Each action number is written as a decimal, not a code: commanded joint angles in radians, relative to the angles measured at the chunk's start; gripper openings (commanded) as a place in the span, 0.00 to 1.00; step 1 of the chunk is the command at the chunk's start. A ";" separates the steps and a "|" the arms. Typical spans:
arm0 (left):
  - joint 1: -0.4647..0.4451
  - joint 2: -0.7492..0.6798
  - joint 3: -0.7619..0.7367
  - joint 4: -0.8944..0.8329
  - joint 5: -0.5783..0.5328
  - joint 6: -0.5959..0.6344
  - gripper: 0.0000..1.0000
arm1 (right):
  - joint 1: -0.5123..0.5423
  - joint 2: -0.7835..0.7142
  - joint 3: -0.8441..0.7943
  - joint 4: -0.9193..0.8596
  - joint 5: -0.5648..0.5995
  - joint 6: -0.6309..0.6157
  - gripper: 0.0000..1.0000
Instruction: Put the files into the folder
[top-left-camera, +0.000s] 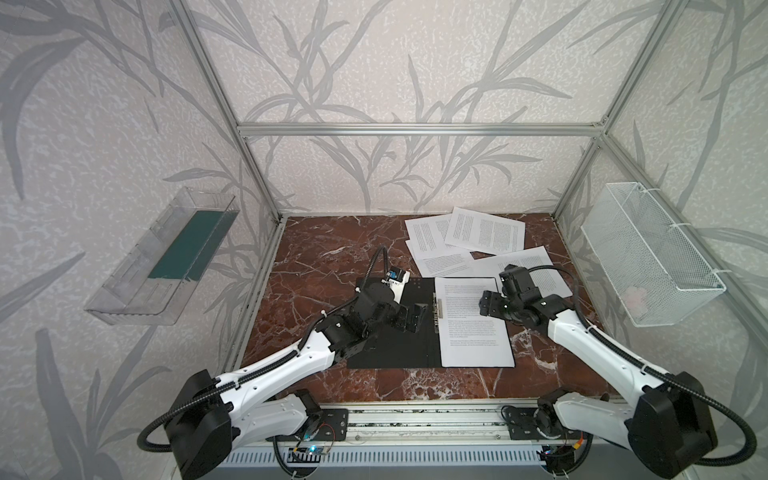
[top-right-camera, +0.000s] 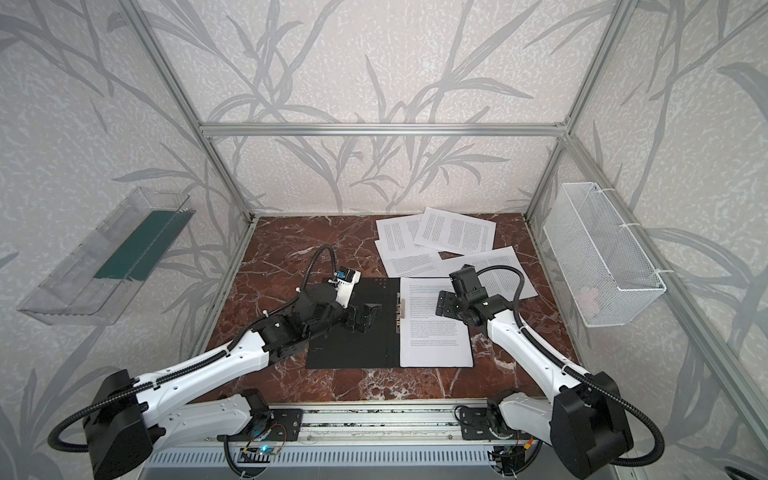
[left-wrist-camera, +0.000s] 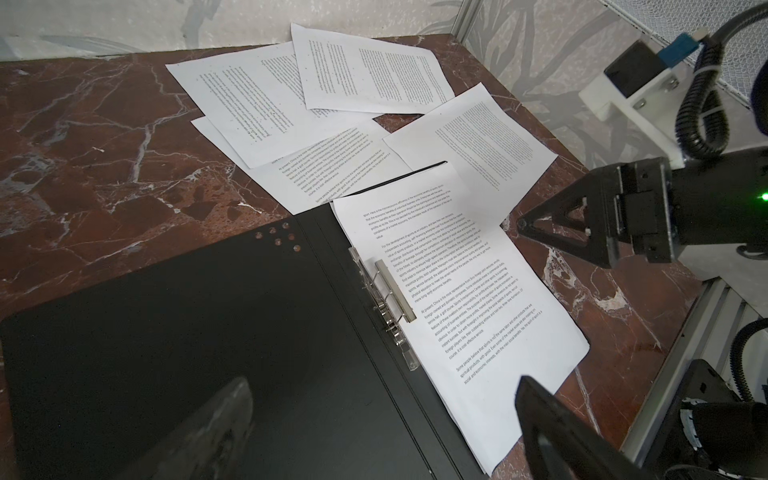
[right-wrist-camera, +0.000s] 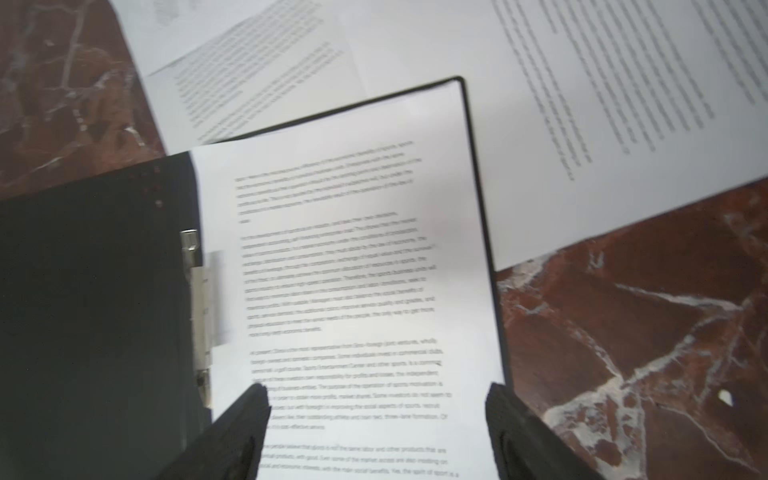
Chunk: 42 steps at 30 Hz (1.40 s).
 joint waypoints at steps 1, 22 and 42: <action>-0.002 -0.034 0.023 -0.015 -0.043 -0.022 0.99 | 0.119 0.084 0.071 -0.036 0.051 -0.016 0.81; 0.000 -0.514 0.137 -0.640 0.041 -0.088 0.99 | 0.280 0.537 0.322 0.019 0.024 0.030 0.46; 0.018 -0.539 0.110 -0.633 0.064 -0.091 0.99 | 0.283 0.581 0.323 0.027 0.013 0.041 0.25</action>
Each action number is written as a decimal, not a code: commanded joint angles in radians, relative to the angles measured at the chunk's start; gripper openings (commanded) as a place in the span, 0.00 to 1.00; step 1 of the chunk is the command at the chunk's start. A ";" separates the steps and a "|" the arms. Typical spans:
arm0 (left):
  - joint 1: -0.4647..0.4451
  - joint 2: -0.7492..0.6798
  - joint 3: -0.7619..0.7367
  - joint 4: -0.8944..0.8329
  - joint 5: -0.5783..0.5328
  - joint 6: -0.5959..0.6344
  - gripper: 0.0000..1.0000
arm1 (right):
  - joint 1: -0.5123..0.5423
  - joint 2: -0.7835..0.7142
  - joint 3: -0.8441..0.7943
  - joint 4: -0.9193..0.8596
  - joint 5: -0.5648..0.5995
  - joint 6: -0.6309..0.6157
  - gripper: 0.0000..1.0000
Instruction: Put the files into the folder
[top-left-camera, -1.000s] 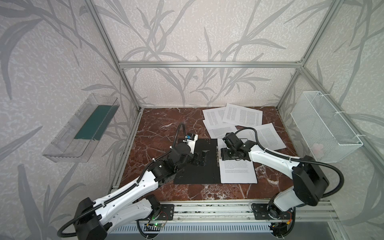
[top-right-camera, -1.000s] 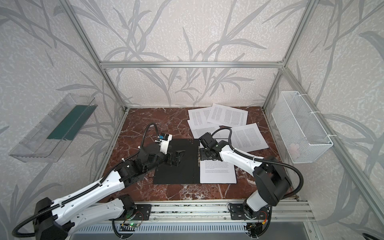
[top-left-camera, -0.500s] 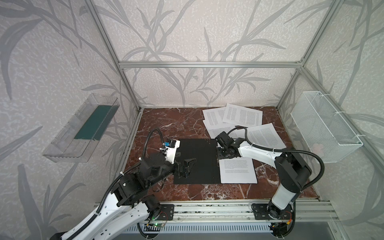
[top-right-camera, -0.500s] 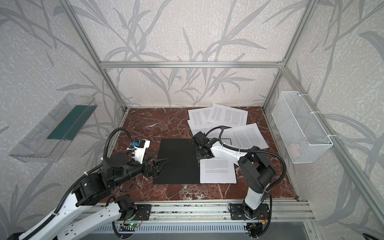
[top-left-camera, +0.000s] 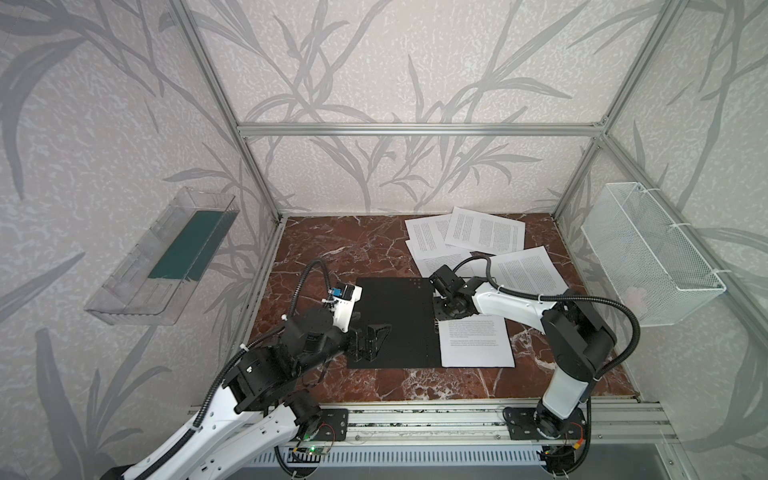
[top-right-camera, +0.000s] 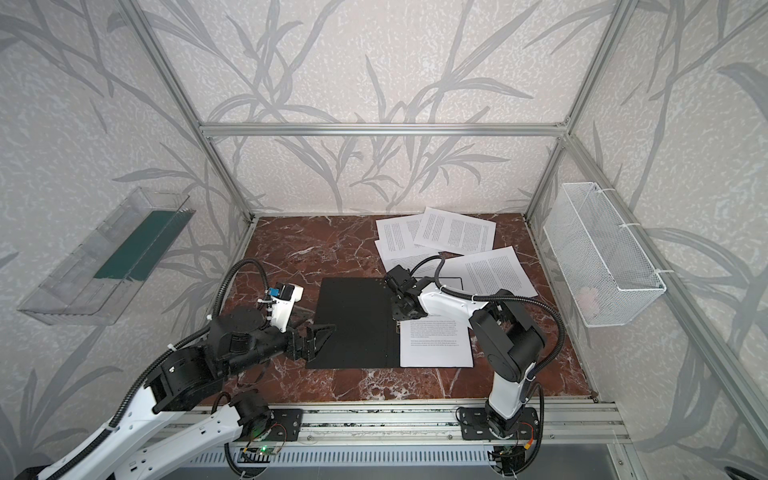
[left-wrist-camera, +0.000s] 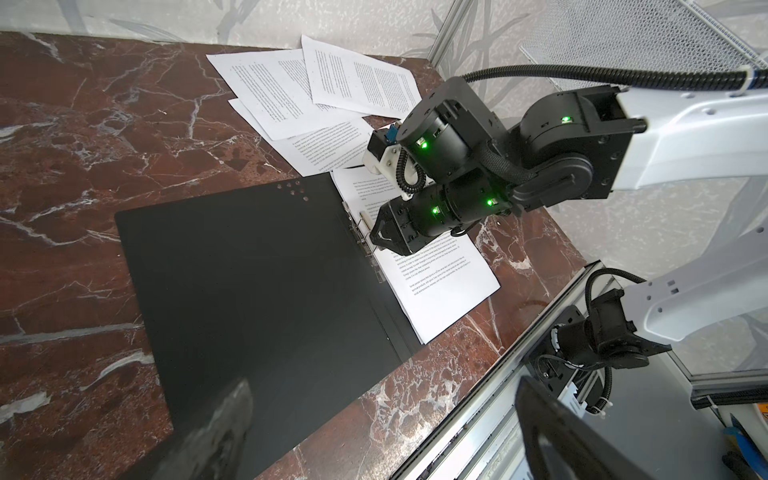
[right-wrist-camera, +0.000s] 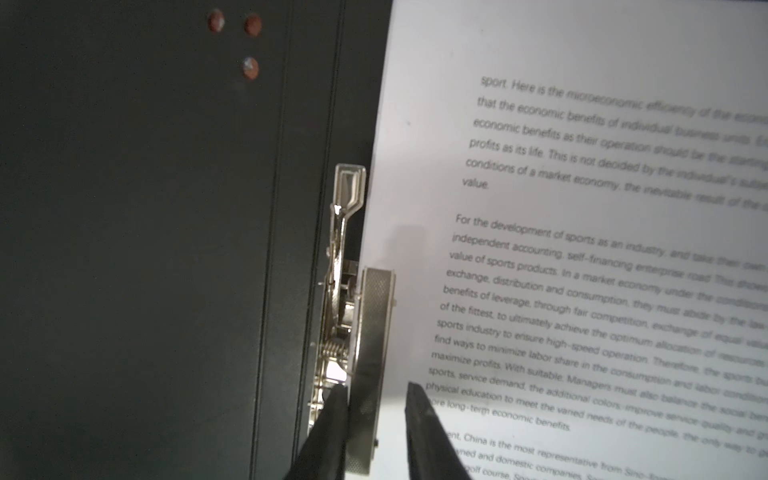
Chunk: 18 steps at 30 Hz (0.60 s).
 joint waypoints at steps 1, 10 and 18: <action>0.009 0.000 -0.011 -0.008 0.006 0.007 0.99 | 0.006 0.005 0.014 0.002 -0.001 0.010 0.25; 0.016 -0.009 -0.015 -0.007 0.014 0.004 0.99 | 0.005 0.015 0.021 0.010 -0.012 0.022 0.24; 0.022 -0.011 -0.017 -0.006 0.023 0.002 0.99 | 0.006 0.027 0.024 0.019 -0.026 0.029 0.23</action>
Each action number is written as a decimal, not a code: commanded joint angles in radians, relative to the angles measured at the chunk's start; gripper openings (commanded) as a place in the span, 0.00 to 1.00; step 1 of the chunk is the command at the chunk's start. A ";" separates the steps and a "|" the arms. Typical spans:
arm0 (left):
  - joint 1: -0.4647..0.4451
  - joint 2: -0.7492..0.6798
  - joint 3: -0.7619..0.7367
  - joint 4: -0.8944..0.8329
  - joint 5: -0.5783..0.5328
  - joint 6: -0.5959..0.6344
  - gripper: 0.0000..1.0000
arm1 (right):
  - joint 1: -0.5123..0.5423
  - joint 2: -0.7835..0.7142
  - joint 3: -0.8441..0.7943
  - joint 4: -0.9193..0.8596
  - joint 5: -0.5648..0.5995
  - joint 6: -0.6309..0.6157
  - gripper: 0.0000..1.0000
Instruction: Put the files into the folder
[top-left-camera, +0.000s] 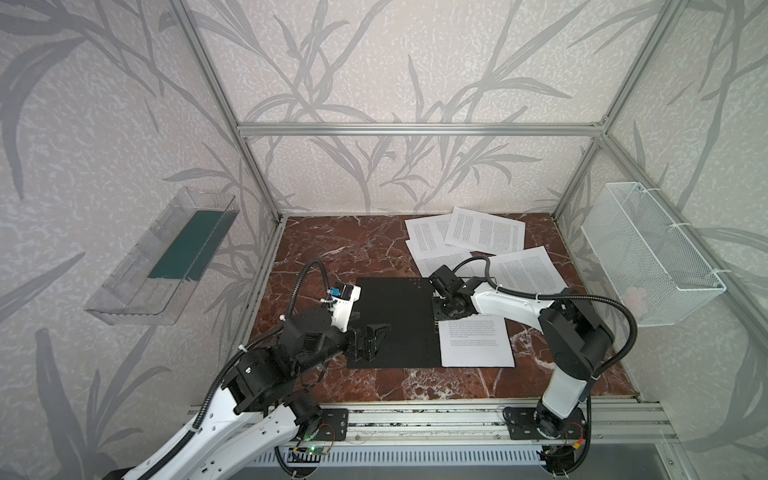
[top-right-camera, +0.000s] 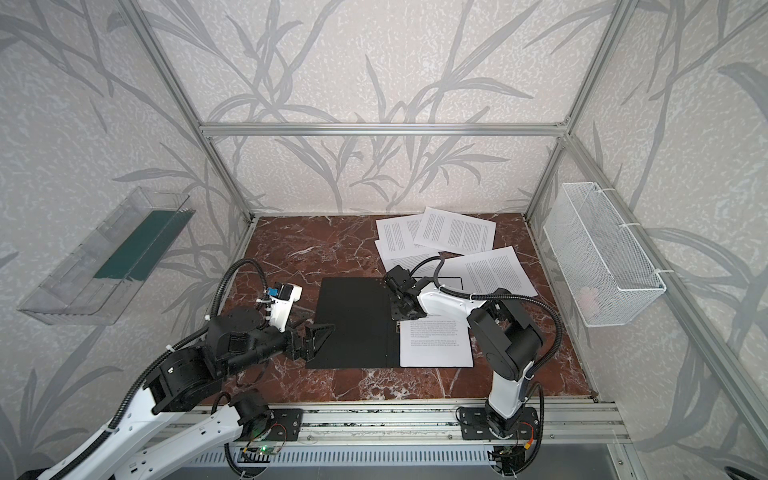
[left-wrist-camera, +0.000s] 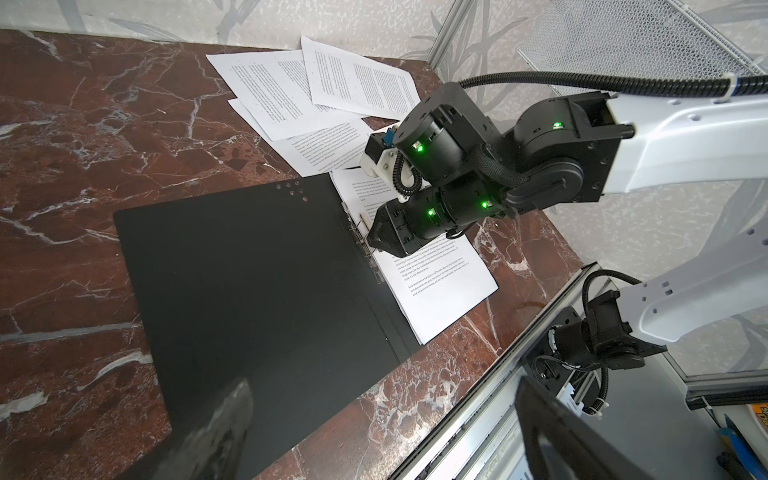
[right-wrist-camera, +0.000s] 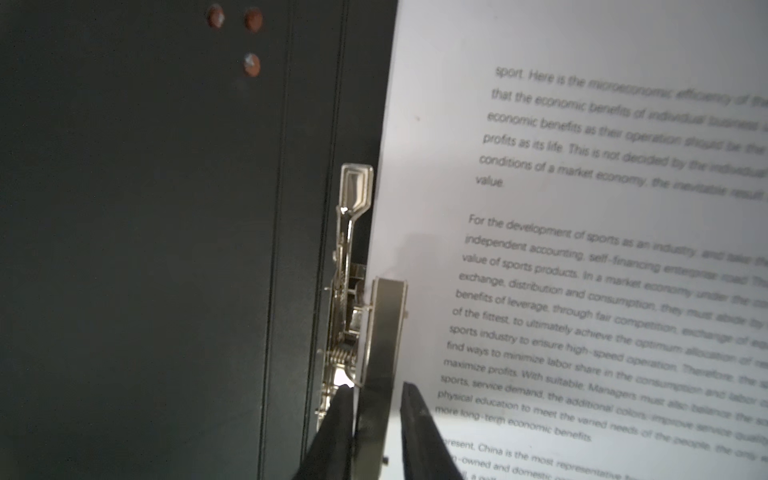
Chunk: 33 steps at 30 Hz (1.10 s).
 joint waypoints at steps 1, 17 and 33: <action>0.006 -0.011 -0.015 -0.005 0.007 0.003 0.99 | 0.006 0.009 0.023 0.005 -0.003 0.011 0.22; 0.035 -0.007 -0.022 0.011 0.040 -0.001 0.99 | 0.038 -0.021 0.038 0.024 -0.007 0.112 0.11; 0.081 -0.001 -0.032 0.032 0.099 -0.011 0.99 | 0.121 0.093 0.209 0.039 -0.031 0.291 0.03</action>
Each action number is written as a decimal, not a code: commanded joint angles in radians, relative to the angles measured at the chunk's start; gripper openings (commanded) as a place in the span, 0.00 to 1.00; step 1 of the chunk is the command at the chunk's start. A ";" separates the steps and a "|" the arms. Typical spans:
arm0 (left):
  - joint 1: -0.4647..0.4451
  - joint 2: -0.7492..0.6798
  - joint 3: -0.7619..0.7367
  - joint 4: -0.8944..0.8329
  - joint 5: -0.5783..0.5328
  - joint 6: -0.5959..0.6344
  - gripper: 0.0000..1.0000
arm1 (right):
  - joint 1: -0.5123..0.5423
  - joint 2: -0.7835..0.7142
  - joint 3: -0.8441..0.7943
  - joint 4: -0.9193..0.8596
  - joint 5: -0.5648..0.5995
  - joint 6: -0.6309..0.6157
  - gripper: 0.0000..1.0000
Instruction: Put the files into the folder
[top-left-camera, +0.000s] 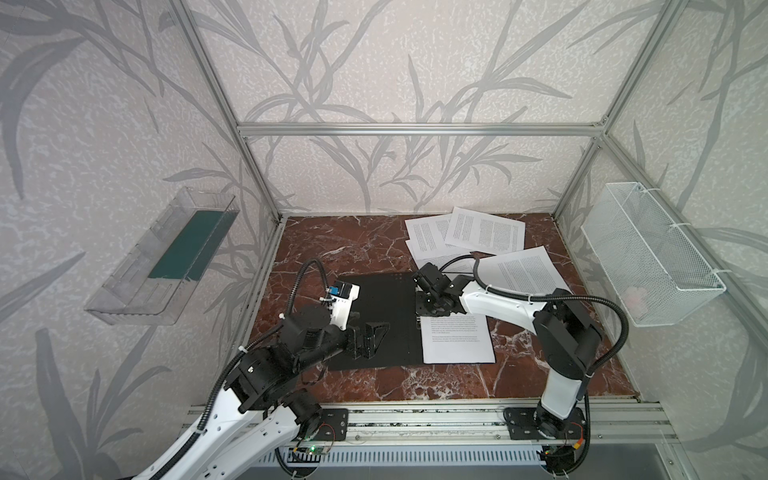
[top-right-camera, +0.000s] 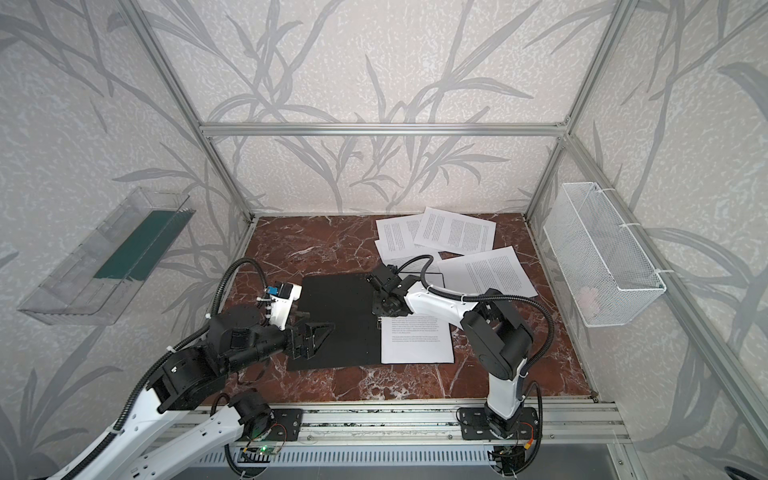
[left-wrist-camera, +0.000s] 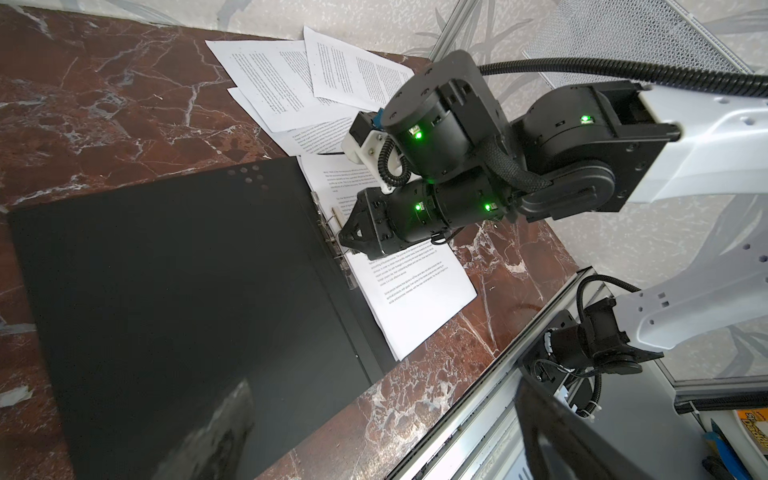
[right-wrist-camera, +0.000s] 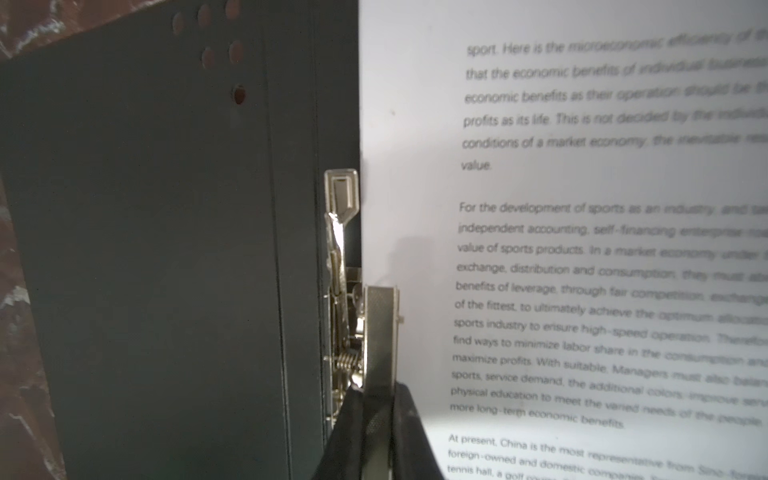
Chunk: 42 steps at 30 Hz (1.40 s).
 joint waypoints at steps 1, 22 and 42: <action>0.010 0.001 -0.008 0.016 0.018 -0.007 0.99 | 0.031 0.048 0.073 0.016 -0.005 0.071 0.03; 0.060 -0.001 -0.018 0.040 0.070 -0.017 0.99 | 0.106 0.219 0.250 -0.017 0.016 0.233 0.05; 0.070 -0.018 -0.024 0.039 0.020 -0.048 0.99 | 0.083 0.090 0.224 -0.036 0.081 0.096 0.58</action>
